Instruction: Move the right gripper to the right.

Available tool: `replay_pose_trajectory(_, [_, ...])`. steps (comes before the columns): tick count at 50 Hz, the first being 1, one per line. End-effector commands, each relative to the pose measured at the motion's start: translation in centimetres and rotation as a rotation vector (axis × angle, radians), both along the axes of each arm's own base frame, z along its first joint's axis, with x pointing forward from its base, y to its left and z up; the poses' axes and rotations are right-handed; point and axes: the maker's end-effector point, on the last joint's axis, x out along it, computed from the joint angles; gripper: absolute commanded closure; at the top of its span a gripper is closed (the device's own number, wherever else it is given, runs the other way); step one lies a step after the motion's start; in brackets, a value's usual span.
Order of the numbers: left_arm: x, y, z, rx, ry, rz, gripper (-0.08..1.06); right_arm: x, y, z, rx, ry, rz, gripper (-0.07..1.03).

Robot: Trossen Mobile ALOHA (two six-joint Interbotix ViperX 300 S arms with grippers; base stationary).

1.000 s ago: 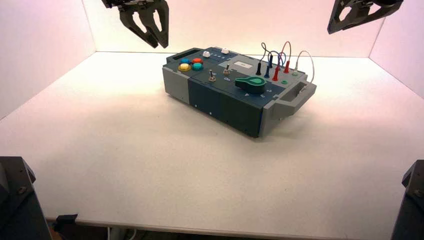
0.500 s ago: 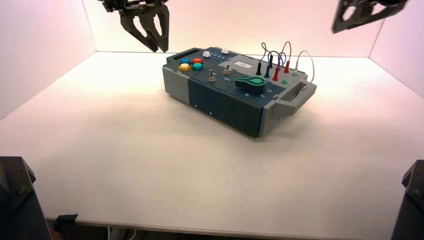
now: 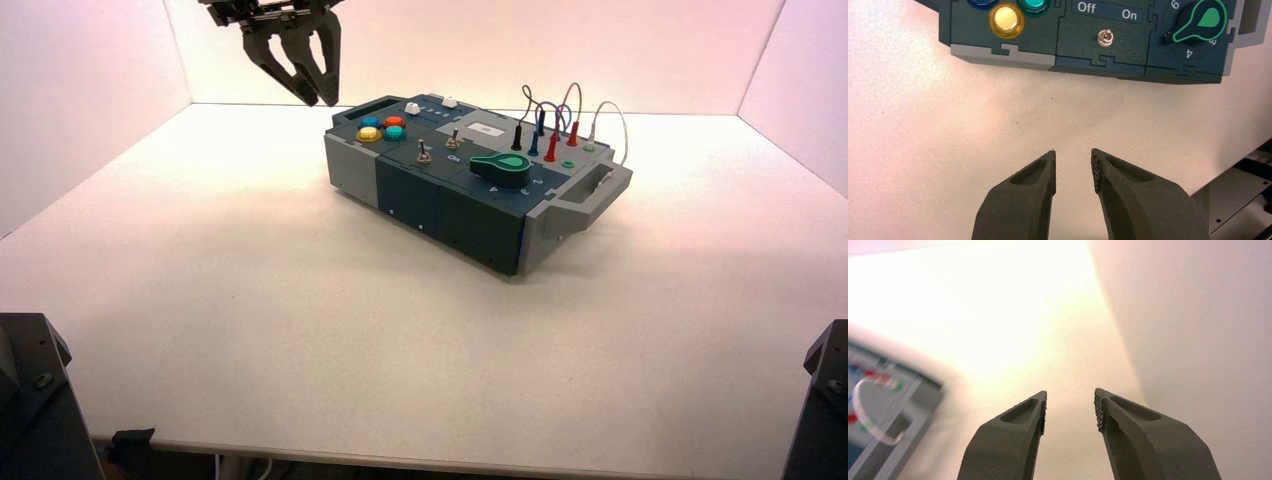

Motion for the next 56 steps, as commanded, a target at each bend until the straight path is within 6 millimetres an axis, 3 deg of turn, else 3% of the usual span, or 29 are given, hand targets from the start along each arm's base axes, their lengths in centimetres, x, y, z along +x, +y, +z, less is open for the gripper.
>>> replay_pose_trajectory(1, [0.7,-0.6,1.1,-0.015,-0.033,-0.009,0.58,-0.5,-1.0,1.5,-0.057,-0.039,-0.028,0.45])
replay_pose_trajectory(18, [0.7,-1.1,0.6,-0.006,-0.006,-0.026,0.58,-1.0,-2.9,-0.9,-0.043,0.084,-0.117,0.45])
replay_pose_trajectory(56, [0.6,-1.1,1.0,-0.009,-0.005,-0.028,0.58,-1.0,-3.4,-0.1,-0.042,0.019,-0.151,0.45])
